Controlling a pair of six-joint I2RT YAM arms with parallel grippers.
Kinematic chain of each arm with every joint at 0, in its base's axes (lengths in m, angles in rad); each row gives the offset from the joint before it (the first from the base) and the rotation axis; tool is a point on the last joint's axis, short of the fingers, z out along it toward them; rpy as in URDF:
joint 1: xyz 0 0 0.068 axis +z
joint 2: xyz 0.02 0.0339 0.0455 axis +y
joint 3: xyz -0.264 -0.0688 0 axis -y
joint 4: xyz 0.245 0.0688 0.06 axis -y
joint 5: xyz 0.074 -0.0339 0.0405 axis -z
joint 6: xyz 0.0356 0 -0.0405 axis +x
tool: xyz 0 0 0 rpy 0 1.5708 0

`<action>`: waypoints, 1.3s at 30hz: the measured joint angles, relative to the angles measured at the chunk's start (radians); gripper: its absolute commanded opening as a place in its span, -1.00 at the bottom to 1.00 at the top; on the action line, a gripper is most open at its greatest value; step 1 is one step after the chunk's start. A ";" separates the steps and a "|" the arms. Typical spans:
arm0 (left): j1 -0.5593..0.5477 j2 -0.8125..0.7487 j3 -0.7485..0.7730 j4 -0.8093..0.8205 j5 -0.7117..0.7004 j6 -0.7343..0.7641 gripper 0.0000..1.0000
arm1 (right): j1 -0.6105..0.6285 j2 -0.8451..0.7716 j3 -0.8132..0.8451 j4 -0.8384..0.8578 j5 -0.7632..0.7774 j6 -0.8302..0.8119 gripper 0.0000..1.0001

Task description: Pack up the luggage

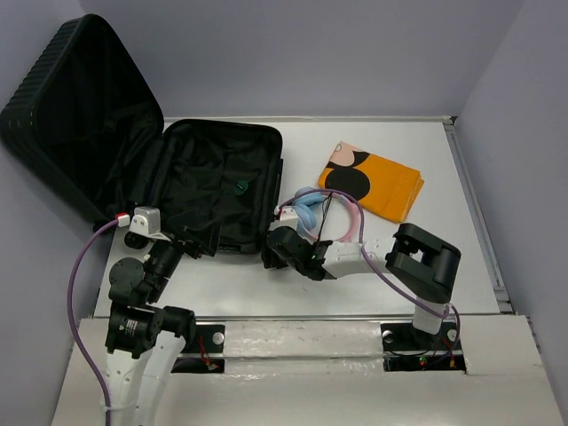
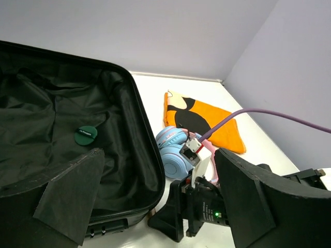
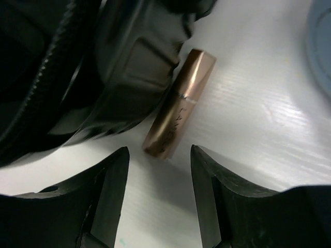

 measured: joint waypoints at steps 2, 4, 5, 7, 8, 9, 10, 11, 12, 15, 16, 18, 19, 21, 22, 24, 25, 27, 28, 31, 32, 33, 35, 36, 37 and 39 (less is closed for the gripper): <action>0.000 0.000 0.000 0.000 0.001 0.000 0.98 | 0.000 0.010 0.001 0.009 0.038 0.008 0.08; 0.000 0.000 0.000 0.001 0.004 0.000 0.98 | 0.001 0.026 0.007 0.010 0.074 0.009 0.00; 0.000 0.000 0.000 0.002 0.005 0.000 0.98 | 0.002 0.036 0.015 0.014 0.095 0.010 -0.03; 0.000 0.000 0.000 0.002 0.007 0.000 0.98 | 0.008 0.052 0.029 0.013 0.132 0.010 -0.16; 0.000 0.000 0.000 0.002 0.008 0.000 0.98 | 0.013 0.060 0.036 0.012 0.147 0.010 -0.23; 0.000 0.000 0.000 0.002 0.010 0.000 0.98 | 0.014 0.069 0.044 0.008 0.168 0.010 -0.30; 0.000 0.000 0.000 0.002 0.011 0.000 0.98 | 0.020 0.076 0.052 0.004 0.183 0.009 -0.31; 0.000 0.000 0.000 0.002 0.011 0.000 0.98 | 0.022 0.082 0.056 0.001 0.194 0.009 -0.31; 0.000 0.000 0.000 0.003 0.012 0.000 0.98 | 0.026 0.084 0.061 -0.008 0.212 0.011 -0.31; 0.000 0.000 0.000 0.003 0.015 0.000 0.98 | 0.034 0.085 0.063 -0.029 0.248 0.013 -0.25; 0.000 0.000 0.000 0.003 0.015 0.000 0.98 | 0.036 0.084 0.063 -0.034 0.255 0.012 -0.35; 0.000 0.000 0.000 0.003 0.017 0.000 0.98 | 0.039 0.084 0.063 -0.044 0.271 0.005 -0.58; 0.000 0.000 0.000 0.003 0.017 0.000 0.98 | 0.039 0.084 0.063 -0.048 0.277 0.002 -0.70; 0.000 0.000 0.000 0.003 0.017 0.000 0.98 | 0.039 0.078 0.060 -0.062 0.282 0.002 -0.77; 0.000 0.000 0.000 0.003 0.017 0.000 0.98 | 0.041 0.068 0.054 -0.074 0.282 0.001 -0.84; 0.000 0.000 0.000 0.003 0.017 0.000 0.98 | 0.045 0.024 0.019 -0.116 0.285 0.005 -0.86; 0.000 0.000 0.000 0.003 0.017 0.000 0.98 | 0.050 0.001 0.001 -0.130 0.285 0.006 -0.86; 0.000 0.000 0.000 0.003 0.018 0.000 0.98 | 0.071 -0.092 -0.059 -0.193 0.286 0.009 -0.86; 0.000 0.000 0.000 0.003 0.018 0.000 0.98 | 0.086 -0.148 -0.082 -0.223 0.288 0.009 -0.86; 0.000 0.000 0.000 0.003 0.018 -0.002 0.98 | 0.132 -0.296 -0.114 -0.269 0.268 0.008 -0.86; 0.000 0.000 0.000 0.003 0.018 -0.002 0.98 | 0.145 -0.344 -0.116 -0.272 0.254 0.008 -0.86; 0.000 0.000 0.000 0.003 0.017 -0.003 0.98 | 0.151 -0.375 -0.116 -0.272 0.244 0.007 -0.86; 0.000 0.000 0.000 0.003 0.017 -0.004 0.98 | 0.157 -0.443 -0.113 -0.273 0.225 0.000 -0.86; 0.000 0.000 0.000 0.003 0.017 -0.004 0.98 | 0.157 -0.457 -0.105 -0.274 0.221 -0.006 -0.86; 0.000 0.000 0.000 0.003 0.017 -0.004 0.98 | 0.157 -0.462 -0.099 -0.272 0.218 -0.013 -0.86; 0.000 0.000 0.000 0.003 0.018 -0.004 0.98 | 0.156 -0.455 -0.066 -0.273 0.218 -0.047 -0.86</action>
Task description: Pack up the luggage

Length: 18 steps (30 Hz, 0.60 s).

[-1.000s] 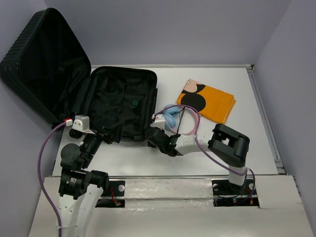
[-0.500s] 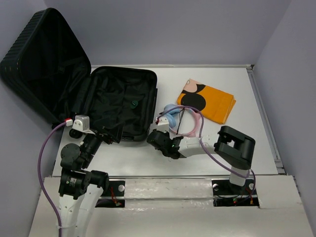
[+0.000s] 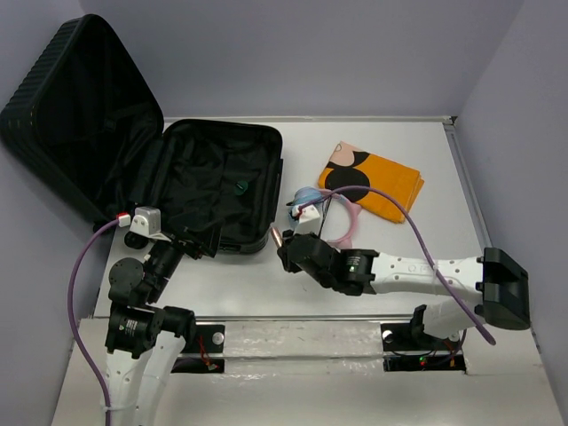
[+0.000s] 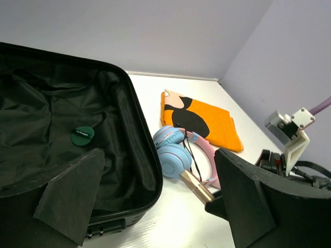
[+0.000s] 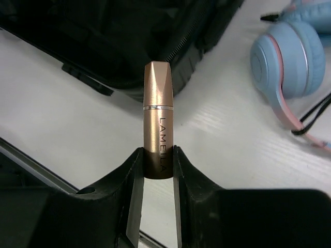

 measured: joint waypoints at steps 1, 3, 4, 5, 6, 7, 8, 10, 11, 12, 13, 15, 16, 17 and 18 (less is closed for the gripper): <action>0.000 0.000 0.000 0.000 0.000 0.000 0.98 | 0.000 0.023 0.041 0.002 0.001 -0.027 -0.86; 0.000 0.000 0.000 0.000 0.000 -0.001 0.98 | -0.009 0.105 0.159 0.002 -0.001 -0.091 -0.86; 0.000 0.000 0.000 0.000 0.000 -0.001 0.98 | -0.014 0.153 0.225 0.008 -0.007 -0.123 -0.68; 0.000 0.000 0.000 0.000 0.000 -0.002 0.98 | -0.022 0.205 0.290 0.024 -0.018 -0.143 -0.39; 0.000 0.000 0.000 0.000 0.000 -0.002 0.98 | -0.036 0.261 0.369 0.029 -0.037 -0.166 -0.10; 0.000 0.000 0.000 0.000 0.000 -0.002 0.98 | -0.054 0.320 0.453 0.039 -0.059 -0.189 0.26; 0.000 0.000 0.000 0.000 0.000 -0.003 0.98 | -0.073 0.360 0.507 0.050 -0.082 -0.205 0.37; 0.000 0.000 0.000 0.000 -0.001 -0.002 0.98 | -0.115 0.430 0.594 0.055 -0.123 -0.209 0.50; 0.000 0.000 0.000 0.000 0.000 -0.002 0.98 | -0.138 0.442 0.605 0.054 -0.137 -0.214 0.50; 0.000 0.000 0.000 0.000 -0.001 -0.002 0.98 | -0.160 0.441 0.595 0.046 -0.148 -0.214 0.50; 0.000 0.000 0.000 0.000 0.000 -0.003 0.98 | -0.177 0.429 0.572 0.049 -0.153 -0.210 0.45; 0.000 0.000 0.000 0.000 0.000 -0.002 0.98 | -0.225 0.360 0.460 0.041 -0.160 -0.191 0.38; 0.000 0.000 0.000 0.000 0.000 -0.003 0.98 | -0.246 0.323 0.410 0.041 -0.162 -0.179 0.38; 0.000 0.000 0.000 0.000 0.001 -0.002 0.98 | -0.279 0.258 0.316 0.041 -0.168 -0.162 0.30; 0.000 0.000 0.000 0.000 0.001 -0.002 0.98 | -0.302 0.209 0.252 0.040 -0.170 -0.148 0.28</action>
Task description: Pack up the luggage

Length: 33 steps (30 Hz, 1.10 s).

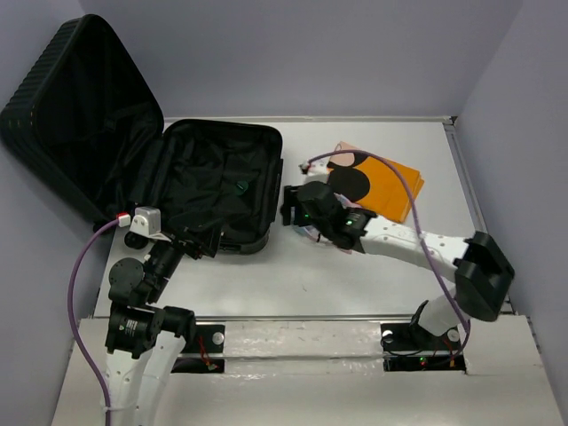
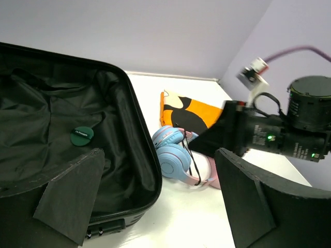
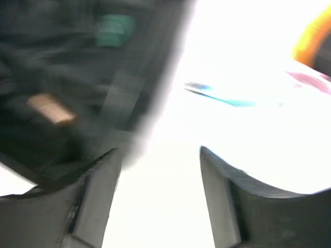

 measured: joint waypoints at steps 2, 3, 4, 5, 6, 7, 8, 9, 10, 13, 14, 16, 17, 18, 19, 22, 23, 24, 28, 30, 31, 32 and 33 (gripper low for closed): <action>0.000 -0.001 0.000 0.001 0.002 0.000 0.98 | -0.092 -0.136 -0.162 -0.022 -0.001 0.040 0.28; -0.001 -0.001 0.000 0.002 0.003 0.000 0.98 | -0.136 -0.188 -0.222 -0.032 0.005 0.053 0.29; -0.001 -0.001 0.000 0.002 0.004 0.000 0.98 | -0.196 -0.237 -0.274 -0.043 0.003 0.067 0.30; -0.001 -0.001 0.000 0.003 0.004 0.000 0.98 | -0.270 -0.285 -0.340 -0.058 0.003 0.086 0.34; -0.001 -0.001 0.000 0.004 0.004 0.000 0.98 | -0.308 -0.302 -0.364 -0.066 -0.001 0.092 0.37; -0.001 -0.001 0.000 0.005 0.005 0.000 0.98 | -0.349 -0.318 -0.395 -0.079 -0.002 0.100 0.38; -0.001 -0.001 0.000 0.005 0.005 0.000 0.98 | -0.402 -0.325 -0.433 -0.085 -0.018 0.109 0.38; -0.001 -0.001 0.000 0.006 0.005 0.000 0.98 | -0.420 -0.320 -0.446 -0.089 -0.029 0.111 0.38; -0.002 -0.001 0.000 0.006 0.006 0.000 0.98 | -0.437 -0.308 -0.460 -0.093 -0.041 0.114 0.38; -0.002 -0.001 0.000 0.007 0.006 0.000 0.98 | -0.449 -0.241 -0.474 -0.094 -0.090 0.114 0.30; -0.002 -0.001 0.000 0.006 0.006 0.000 0.98 | -0.449 -0.212 -0.474 -0.085 -0.104 0.113 0.21; -0.002 -0.001 0.000 0.006 0.006 0.000 0.98 | -0.449 -0.161 -0.473 -0.064 -0.124 0.111 0.00; -0.002 -0.001 0.000 0.006 0.006 0.000 0.98 | -0.450 -0.128 -0.473 -0.055 -0.132 0.112 -0.29; -0.002 -0.001 0.000 0.006 0.006 0.000 0.98 | -0.450 -0.102 -0.470 -0.030 -0.146 0.118 -0.49; -0.002 -0.001 0.000 0.006 0.006 0.000 0.98 | -0.450 -0.089 -0.466 -0.020 -0.152 0.119 -0.70; -0.003 -0.001 0.000 0.006 0.006 0.000 0.98 | -0.451 -0.068 -0.458 0.017 -0.140 0.140 -0.86; -0.003 -0.001 0.000 0.007 0.006 0.000 0.98 | -0.459 -0.074 -0.459 0.018 -0.138 0.129 -0.86; -0.003 -0.001 0.000 0.006 0.006 0.000 0.98 | -0.461 -0.093 -0.471 0.011 -0.149 0.113 -0.86; -0.003 -0.001 0.000 0.007 0.007 -0.001 0.98 | -0.450 -0.280 -0.539 -0.060 -0.153 0.087 -0.86; -0.003 -0.001 0.000 0.008 0.007 -0.002 0.98 | -0.450 -0.409 -0.539 -0.103 -0.157 0.067 -0.86; -0.003 -0.001 0.000 0.010 0.007 -0.002 0.98 | -0.451 -0.477 -0.530 -0.119 -0.161 0.064 -0.86; -0.003 -0.001 0.000 0.010 0.007 -0.003 0.98 | -0.451 -0.512 -0.514 -0.132 -0.165 0.060 -0.86; -0.003 -0.001 0.000 0.011 0.008 -0.004 0.98 | -0.452 -0.547 -0.481 -0.142 -0.176 0.054 -0.86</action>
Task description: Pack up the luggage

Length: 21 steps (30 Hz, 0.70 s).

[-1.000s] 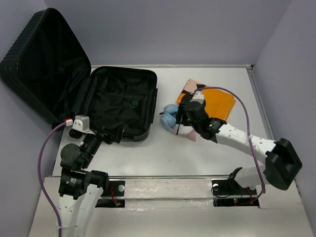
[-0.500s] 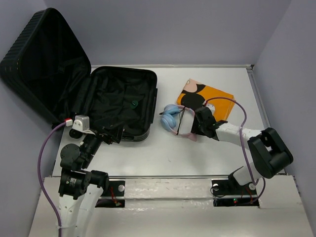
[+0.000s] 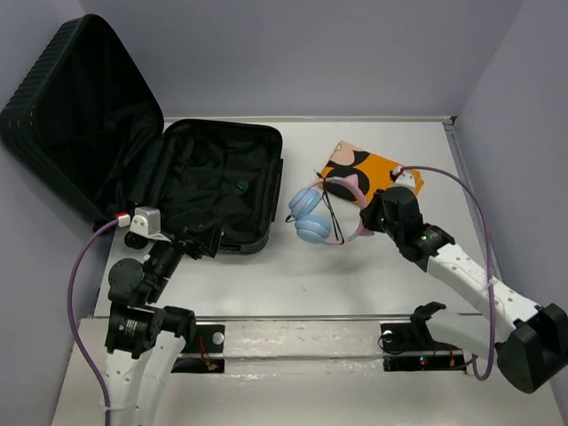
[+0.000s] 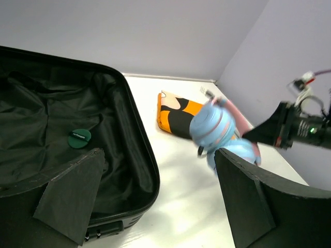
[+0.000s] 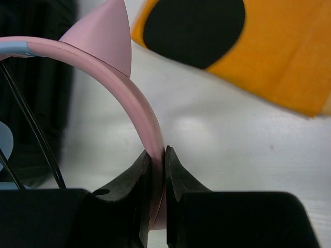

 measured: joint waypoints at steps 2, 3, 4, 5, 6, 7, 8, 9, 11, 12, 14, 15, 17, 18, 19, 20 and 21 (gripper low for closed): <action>0.000 0.000 0.000 0.002 0.000 -0.001 0.98 | 0.000 -0.014 0.076 -0.005 -0.029 -0.009 -0.86; 0.000 0.000 0.000 0.002 0.000 -0.002 0.98 | 0.009 0.008 0.136 -0.004 -0.040 -0.011 -0.86; 0.000 0.000 0.000 0.002 -0.001 -0.003 0.98 | 0.020 0.045 0.197 0.005 -0.050 -0.014 -0.86; 0.000 0.000 0.000 0.002 -0.001 -0.003 0.98 | 0.034 0.082 0.244 0.018 -0.057 -0.017 -0.86; 0.000 0.000 0.000 0.002 -0.002 -0.004 0.98 | 0.064 0.145 0.314 0.026 -0.056 -0.021 -0.86; 0.000 0.000 0.000 0.002 -0.002 -0.004 0.98 | 0.095 0.206 0.384 0.026 -0.052 -0.025 -0.86; 0.000 0.000 0.000 0.002 -0.003 -0.004 0.98 | 0.118 0.256 0.430 0.036 -0.054 -0.029 -0.86; 0.000 0.000 0.000 0.002 -0.005 -0.004 0.98 | 0.160 0.329 0.513 0.024 -0.053 -0.040 -0.86; 0.000 0.000 0.000 0.002 -0.009 -0.005 0.98 | 0.228 0.521 0.705 0.039 -0.063 -0.061 -0.63; 0.000 0.000 0.000 0.001 -0.011 -0.005 0.98 | 0.243 0.578 0.755 0.055 -0.068 -0.063 -0.36; 0.000 0.000 0.000 -0.001 -0.014 -0.005 0.98 | 0.286 0.732 0.898 0.052 -0.088 -0.063 0.36; 0.000 0.000 0.000 -0.002 -0.018 -0.006 0.98 | 0.297 0.802 0.967 0.038 -0.109 -0.065 0.53; 0.000 0.000 0.000 -0.005 -0.027 -0.006 0.98 | 0.311 0.916 1.080 0.018 -0.126 -0.069 0.70; 0.000 0.000 0.000 -0.009 -0.032 -0.007 0.98 | 0.312 0.934 1.086 0.018 -0.125 -0.076 0.70; 0.000 0.000 0.000 -0.012 -0.035 -0.007 0.98 | 0.310 0.935 1.078 -0.007 -0.120 -0.078 0.66; 0.000 0.000 0.000 -0.014 -0.037 -0.007 0.98 | 0.302 0.920 1.045 -0.012 -0.119 -0.079 0.60; -0.003 0.000 0.000 -0.015 -0.039 -0.007 0.98 | 0.287 0.887 0.993 -0.014 -0.120 -0.080 0.50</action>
